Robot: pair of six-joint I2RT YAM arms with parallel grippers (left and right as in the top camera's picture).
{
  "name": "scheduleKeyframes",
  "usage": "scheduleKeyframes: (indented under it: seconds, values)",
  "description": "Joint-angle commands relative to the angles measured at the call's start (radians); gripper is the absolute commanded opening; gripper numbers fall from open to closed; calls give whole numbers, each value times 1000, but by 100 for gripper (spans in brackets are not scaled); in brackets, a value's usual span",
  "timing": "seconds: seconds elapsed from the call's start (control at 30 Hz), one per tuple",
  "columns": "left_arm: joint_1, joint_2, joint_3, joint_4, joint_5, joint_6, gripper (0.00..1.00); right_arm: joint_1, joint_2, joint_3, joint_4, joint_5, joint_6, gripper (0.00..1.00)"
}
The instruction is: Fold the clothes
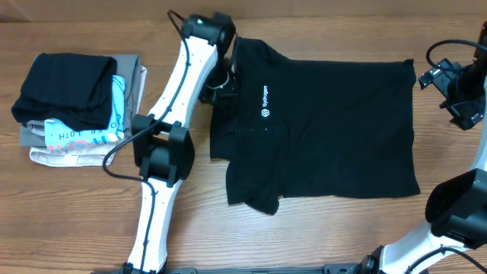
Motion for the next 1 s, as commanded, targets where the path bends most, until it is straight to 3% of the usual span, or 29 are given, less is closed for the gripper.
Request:
scheduleKeyframes:
  seconds: [0.0,0.37,0.6,0.97]
  values:
    - [-8,20,7,-19,116,61,4,3,-37,7,5,11,5,100]
    - [-6,48,1,-12,21,1,4,3,-37,7,5,11,5,100]
    - [8,53,0,87,-80,-113,4,3,-37,7,5,11,5,100]
    - [35,53,-150,298,-74,-146,4,3,-37,7,5,11,5,100]
